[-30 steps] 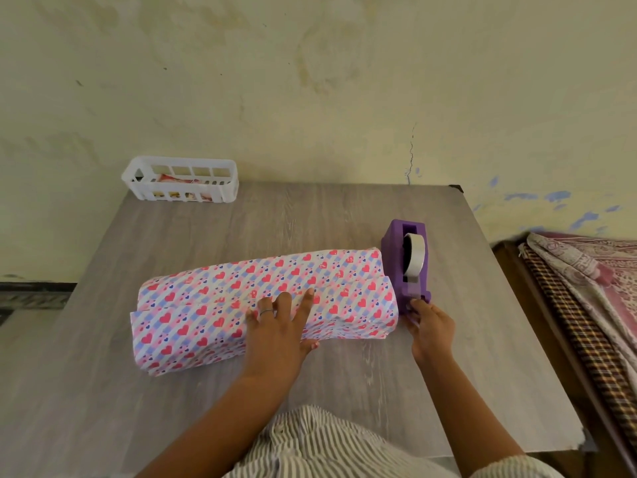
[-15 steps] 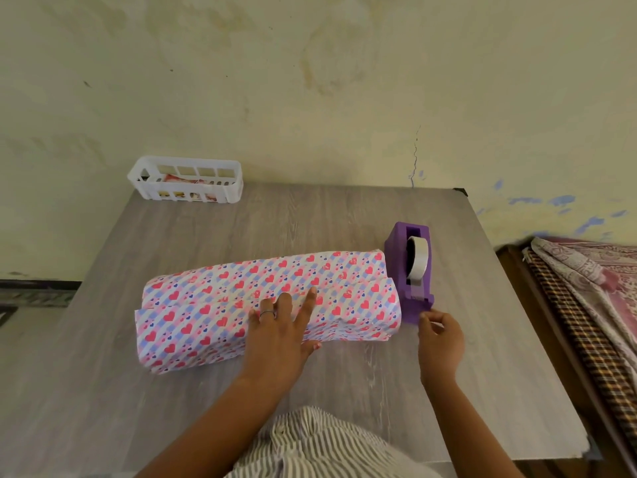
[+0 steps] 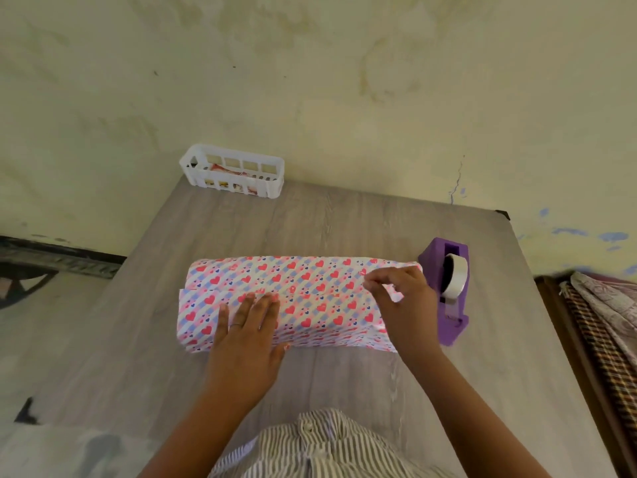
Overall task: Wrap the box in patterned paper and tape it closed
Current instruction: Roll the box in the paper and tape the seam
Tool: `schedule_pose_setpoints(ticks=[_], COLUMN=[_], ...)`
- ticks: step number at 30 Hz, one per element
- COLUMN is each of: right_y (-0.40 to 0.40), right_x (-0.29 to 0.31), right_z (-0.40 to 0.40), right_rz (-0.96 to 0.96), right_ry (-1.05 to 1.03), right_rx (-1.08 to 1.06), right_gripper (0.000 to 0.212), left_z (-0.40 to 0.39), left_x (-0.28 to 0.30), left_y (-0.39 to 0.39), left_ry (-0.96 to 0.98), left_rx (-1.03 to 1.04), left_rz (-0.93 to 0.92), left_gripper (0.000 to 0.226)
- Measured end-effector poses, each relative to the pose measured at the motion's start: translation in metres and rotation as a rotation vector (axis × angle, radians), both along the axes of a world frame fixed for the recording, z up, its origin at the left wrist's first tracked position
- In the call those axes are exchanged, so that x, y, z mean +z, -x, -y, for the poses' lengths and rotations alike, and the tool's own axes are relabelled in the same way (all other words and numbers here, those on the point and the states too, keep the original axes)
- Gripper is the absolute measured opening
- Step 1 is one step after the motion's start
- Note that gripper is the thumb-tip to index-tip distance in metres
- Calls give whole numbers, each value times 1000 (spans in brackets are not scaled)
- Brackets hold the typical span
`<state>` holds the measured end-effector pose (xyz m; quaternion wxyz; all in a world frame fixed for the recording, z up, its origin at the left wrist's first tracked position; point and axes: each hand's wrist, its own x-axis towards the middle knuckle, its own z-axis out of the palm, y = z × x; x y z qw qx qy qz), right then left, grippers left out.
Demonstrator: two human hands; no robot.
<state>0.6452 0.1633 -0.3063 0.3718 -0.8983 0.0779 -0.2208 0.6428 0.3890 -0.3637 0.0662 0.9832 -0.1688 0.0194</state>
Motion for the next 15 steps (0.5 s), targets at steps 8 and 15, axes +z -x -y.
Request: schedule_pose_setpoints(ticks=[8, 15], right_y=[-35, -63], right_x=[-3, -24], right_z=[-56, -85], right_rz=[-421, -525], right_ry=[182, 437], right_rx=[344, 386], right_gripper=[3, 9], left_z=[-2, -6], left_x=[-2, -1], left_y=[2, -2], left_ry=[4, -40], left_rx=[35, -6], left_rz=[-6, -68], left_gripper=[80, 78])
